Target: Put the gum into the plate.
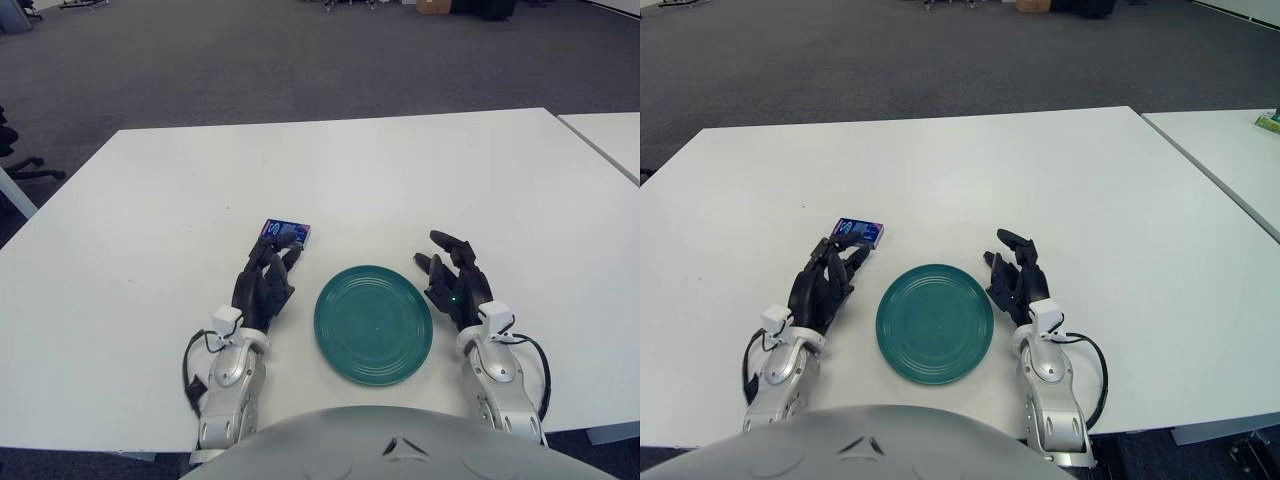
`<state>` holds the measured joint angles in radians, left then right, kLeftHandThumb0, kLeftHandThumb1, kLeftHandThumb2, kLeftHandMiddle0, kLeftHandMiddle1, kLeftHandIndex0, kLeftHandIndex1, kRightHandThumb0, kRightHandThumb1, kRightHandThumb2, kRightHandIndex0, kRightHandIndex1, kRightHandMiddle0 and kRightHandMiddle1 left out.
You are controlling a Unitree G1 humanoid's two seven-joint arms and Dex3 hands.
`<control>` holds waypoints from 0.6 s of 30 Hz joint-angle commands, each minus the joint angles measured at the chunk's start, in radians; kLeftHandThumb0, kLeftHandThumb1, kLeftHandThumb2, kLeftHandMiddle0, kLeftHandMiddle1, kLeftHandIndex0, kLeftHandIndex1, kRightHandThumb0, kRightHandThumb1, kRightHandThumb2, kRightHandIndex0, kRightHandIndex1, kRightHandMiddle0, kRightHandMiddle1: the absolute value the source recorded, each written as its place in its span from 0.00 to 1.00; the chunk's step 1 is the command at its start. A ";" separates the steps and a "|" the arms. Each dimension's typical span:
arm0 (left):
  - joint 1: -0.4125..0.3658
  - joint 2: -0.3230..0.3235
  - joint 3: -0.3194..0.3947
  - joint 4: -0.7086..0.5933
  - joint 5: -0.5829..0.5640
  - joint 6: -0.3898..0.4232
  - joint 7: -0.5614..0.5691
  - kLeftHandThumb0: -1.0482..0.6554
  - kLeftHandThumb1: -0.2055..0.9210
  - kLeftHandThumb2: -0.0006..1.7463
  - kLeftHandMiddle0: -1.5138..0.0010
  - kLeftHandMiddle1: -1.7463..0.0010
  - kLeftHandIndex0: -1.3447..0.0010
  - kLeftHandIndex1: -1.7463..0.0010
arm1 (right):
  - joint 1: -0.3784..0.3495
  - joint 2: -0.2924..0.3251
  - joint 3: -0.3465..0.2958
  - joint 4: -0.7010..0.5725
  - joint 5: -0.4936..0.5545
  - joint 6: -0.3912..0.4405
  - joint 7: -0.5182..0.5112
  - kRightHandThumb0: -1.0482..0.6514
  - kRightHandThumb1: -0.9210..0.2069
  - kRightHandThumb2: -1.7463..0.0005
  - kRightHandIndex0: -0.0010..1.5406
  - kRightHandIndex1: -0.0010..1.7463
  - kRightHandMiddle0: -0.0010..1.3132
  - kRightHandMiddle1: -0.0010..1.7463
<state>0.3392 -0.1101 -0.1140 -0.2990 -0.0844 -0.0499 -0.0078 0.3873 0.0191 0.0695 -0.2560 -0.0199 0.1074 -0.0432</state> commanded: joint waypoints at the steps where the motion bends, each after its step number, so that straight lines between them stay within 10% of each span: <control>1: -0.062 0.003 0.004 -0.038 0.043 0.009 0.027 0.18 1.00 0.40 0.72 0.70 0.80 0.40 | 0.025 0.008 0.004 0.049 -0.001 0.038 -0.003 0.24 0.00 0.49 0.32 0.21 0.00 0.52; 6: -0.168 0.077 0.029 0.007 0.166 -0.008 0.048 0.18 1.00 0.39 0.74 0.66 0.83 0.41 | 0.020 0.012 0.003 0.056 -0.004 0.033 -0.008 0.24 0.00 0.49 0.32 0.22 0.00 0.52; 18: -0.456 0.460 0.038 0.383 0.544 -0.379 0.098 0.11 1.00 0.35 0.80 0.72 0.90 0.40 | 0.001 0.020 0.004 0.078 -0.005 0.019 -0.016 0.25 0.00 0.50 0.30 0.29 0.01 0.53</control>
<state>-0.0436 0.2746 -0.0754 -0.0130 0.3903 -0.3507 0.0644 0.3722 0.0340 0.0700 -0.2305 -0.0212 0.0867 -0.0564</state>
